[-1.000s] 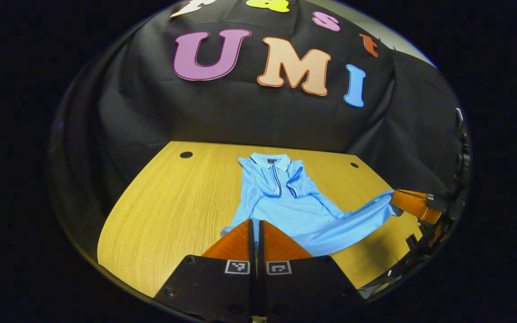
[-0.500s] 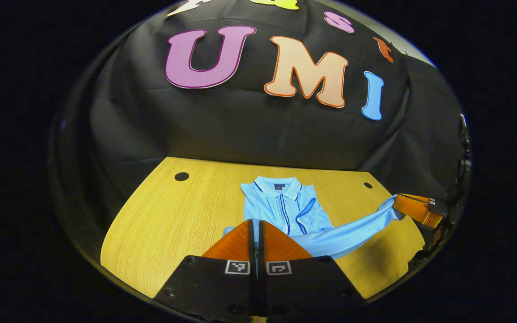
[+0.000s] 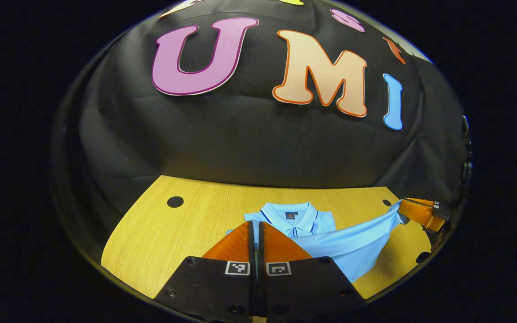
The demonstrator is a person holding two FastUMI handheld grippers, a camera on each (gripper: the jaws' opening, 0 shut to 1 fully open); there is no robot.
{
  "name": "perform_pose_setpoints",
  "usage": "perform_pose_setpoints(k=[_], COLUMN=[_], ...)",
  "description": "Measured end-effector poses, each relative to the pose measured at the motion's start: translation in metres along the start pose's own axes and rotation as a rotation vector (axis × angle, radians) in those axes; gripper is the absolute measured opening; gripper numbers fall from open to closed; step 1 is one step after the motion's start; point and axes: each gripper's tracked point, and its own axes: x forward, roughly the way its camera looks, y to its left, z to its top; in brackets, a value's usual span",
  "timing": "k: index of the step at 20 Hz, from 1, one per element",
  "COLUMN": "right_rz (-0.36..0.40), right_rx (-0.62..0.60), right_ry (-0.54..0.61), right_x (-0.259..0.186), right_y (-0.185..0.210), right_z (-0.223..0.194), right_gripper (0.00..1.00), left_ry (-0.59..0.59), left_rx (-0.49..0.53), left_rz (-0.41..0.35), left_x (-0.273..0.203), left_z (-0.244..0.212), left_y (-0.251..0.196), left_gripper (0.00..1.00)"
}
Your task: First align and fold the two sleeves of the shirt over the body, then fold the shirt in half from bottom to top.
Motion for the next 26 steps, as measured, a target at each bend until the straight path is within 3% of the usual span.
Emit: perform_pose_setpoints(k=[8, 13, 14, 15, 16, 18, 19, 20, 23, 26], right_rz=[-0.035, -0.062, -0.077, -0.085, -0.086, -0.096, -0.102, -0.105, -0.107, -0.104], right_rx=[0.016, 0.045, 0.045, 0.043, 0.043, 0.031, 0.020, 0.004, -0.068, -0.103], right_ry=[0.066, 0.097, 0.095, 0.087, 0.072, 0.037, 0.007, -0.029, -0.157, -0.273], right_x=[0.093, 0.124, 0.126, 0.125, 0.122, 0.108, 0.098, 0.086, 0.036, -0.022], right_y=[-0.032, -0.045, -0.050, -0.053, -0.054, -0.059, -0.060, -0.059, -0.046, -0.022], right_z=[-0.026, -0.049, -0.049, -0.046, -0.040, -0.023, -0.011, 0.004, 0.054, 0.094], right_gripper=[0.03, 0.03, 0.16, 0.37, 0.58, 1.00, 1.00, 0.99, 1.00, 1.00], left_ry=[0.027, 0.059, 0.058, 0.055, 0.056, 0.029, -0.001, -0.037, -0.129, -0.238], left_rx=[-0.012, 0.024, 0.020, 0.009, -0.005, -0.026, -0.030, -0.038, -0.054, 0.015], left_rz=[0.042, 0.132, 0.143, 0.151, 0.132, 0.129, 0.140, 0.143, 0.128, 0.110], left_x=[0.084, 0.119, 0.121, 0.121, 0.120, 0.109, 0.096, 0.089, 0.042, -0.009], left_z=[-0.006, -0.027, -0.028, -0.028, -0.027, -0.018, -0.005, 0.009, 0.043, 0.076], left_y=[0.012, 0.028, 0.027, 0.026, 0.019, 0.016, 0.014, 0.012, 0.003, -0.006], left_gripper=[0.00, 0.00, 0.00, 0.01, 0.05, 0.67, 0.98, 0.94, 0.95, 0.95])
